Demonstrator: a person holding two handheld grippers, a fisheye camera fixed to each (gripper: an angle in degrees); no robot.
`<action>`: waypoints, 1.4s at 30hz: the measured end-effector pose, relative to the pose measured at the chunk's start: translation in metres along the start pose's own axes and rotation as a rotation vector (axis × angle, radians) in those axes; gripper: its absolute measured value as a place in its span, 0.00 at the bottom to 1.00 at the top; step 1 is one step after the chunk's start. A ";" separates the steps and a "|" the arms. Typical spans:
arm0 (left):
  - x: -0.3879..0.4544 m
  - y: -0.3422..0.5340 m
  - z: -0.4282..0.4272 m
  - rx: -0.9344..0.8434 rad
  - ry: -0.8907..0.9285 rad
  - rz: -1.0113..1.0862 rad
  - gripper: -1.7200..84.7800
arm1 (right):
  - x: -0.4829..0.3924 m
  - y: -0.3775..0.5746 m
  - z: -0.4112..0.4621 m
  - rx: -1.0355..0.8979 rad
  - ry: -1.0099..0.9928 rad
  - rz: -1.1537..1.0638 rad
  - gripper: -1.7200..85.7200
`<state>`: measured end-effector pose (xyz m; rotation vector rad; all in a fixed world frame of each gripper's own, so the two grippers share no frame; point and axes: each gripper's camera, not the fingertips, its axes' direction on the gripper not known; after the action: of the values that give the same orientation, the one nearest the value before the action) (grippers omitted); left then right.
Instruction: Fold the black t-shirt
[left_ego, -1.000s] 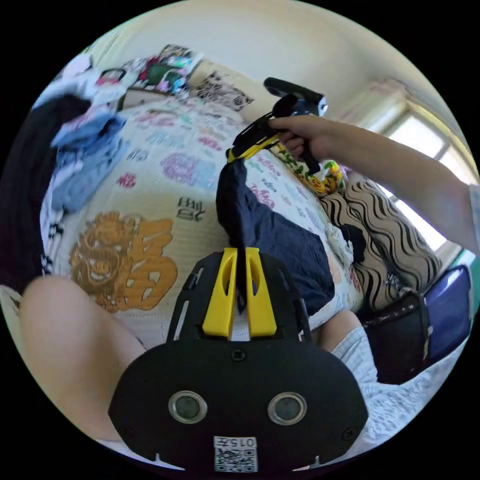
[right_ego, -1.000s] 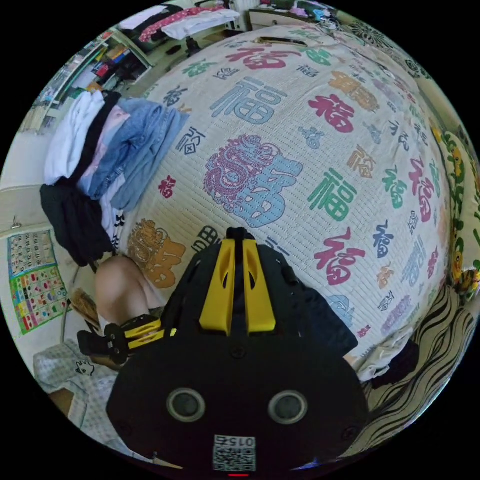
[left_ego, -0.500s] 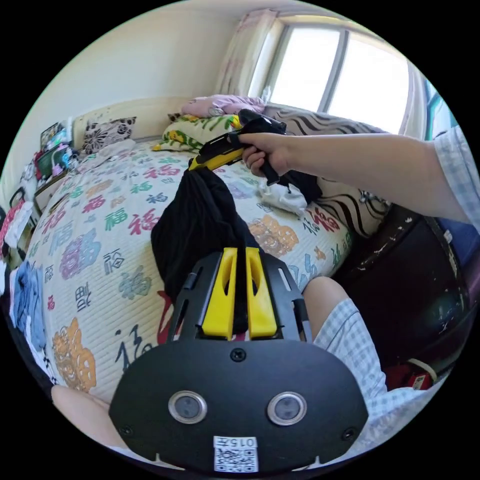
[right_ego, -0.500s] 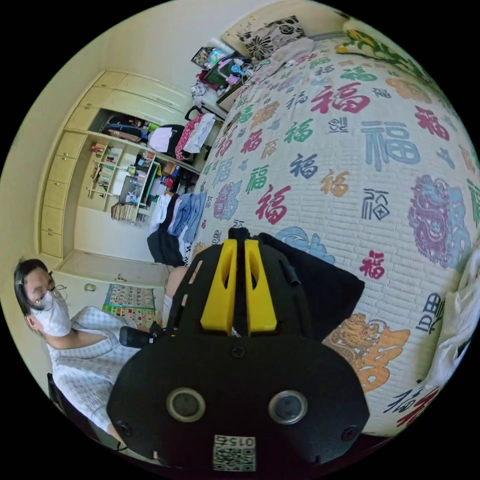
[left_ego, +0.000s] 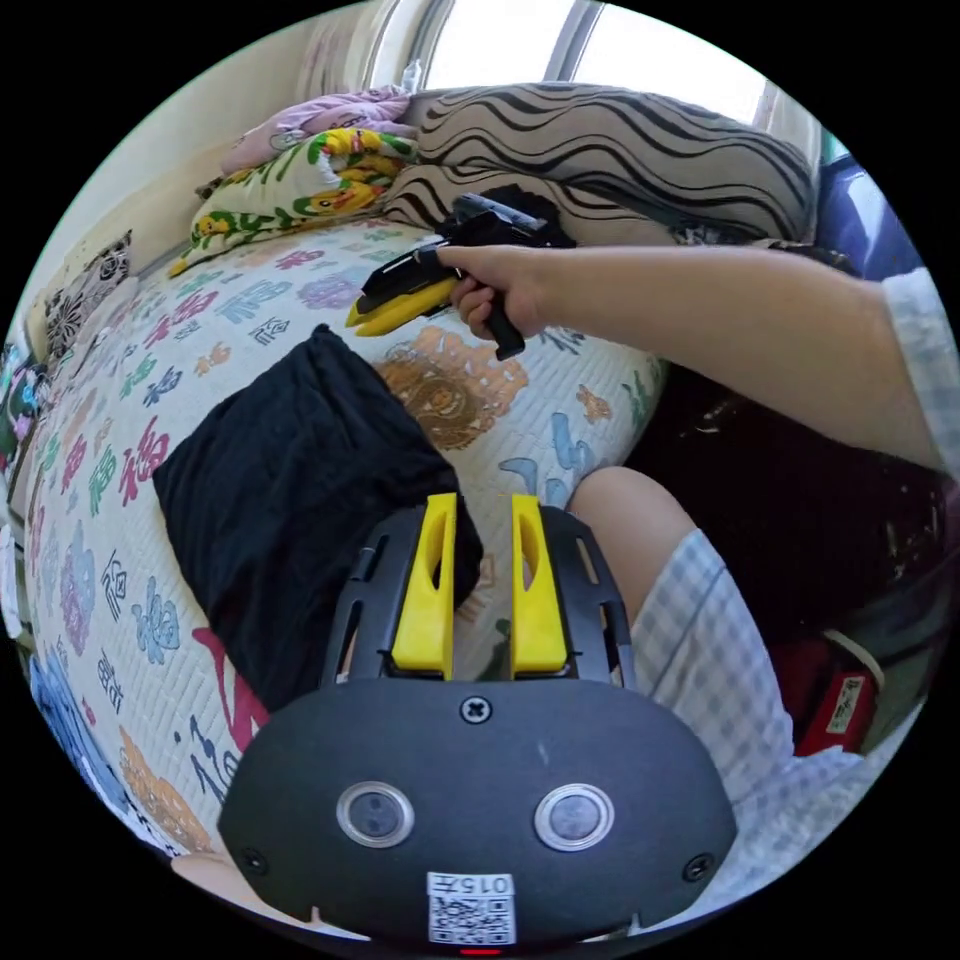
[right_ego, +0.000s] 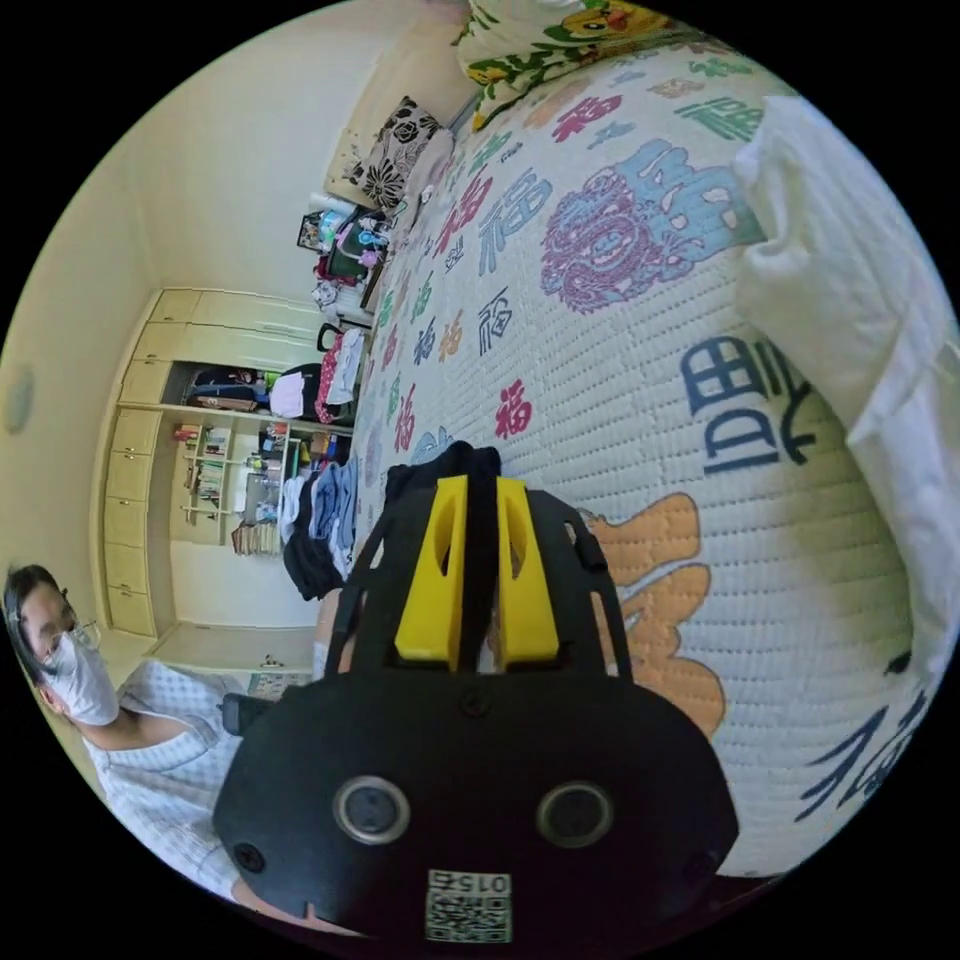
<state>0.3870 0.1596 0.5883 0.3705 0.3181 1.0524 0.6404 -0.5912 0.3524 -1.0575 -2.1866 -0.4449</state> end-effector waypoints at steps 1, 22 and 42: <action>-0.002 -0.002 -0.005 0.026 0.019 0.001 0.12 | -0.008 0.009 -0.015 0.019 0.054 -0.023 0.09; -0.145 -0.007 0.017 -0.084 -0.106 -0.137 0.10 | -0.100 0.164 -0.063 -0.188 0.257 -0.235 0.02; -0.402 -0.068 0.006 0.014 0.172 -0.482 0.17 | -0.056 0.087 -0.152 -0.087 0.200 -0.088 0.15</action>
<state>0.2570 -0.2268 0.5945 0.2002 0.5389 0.6089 0.7974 -0.6526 0.4258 -0.9223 -2.0565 -0.6625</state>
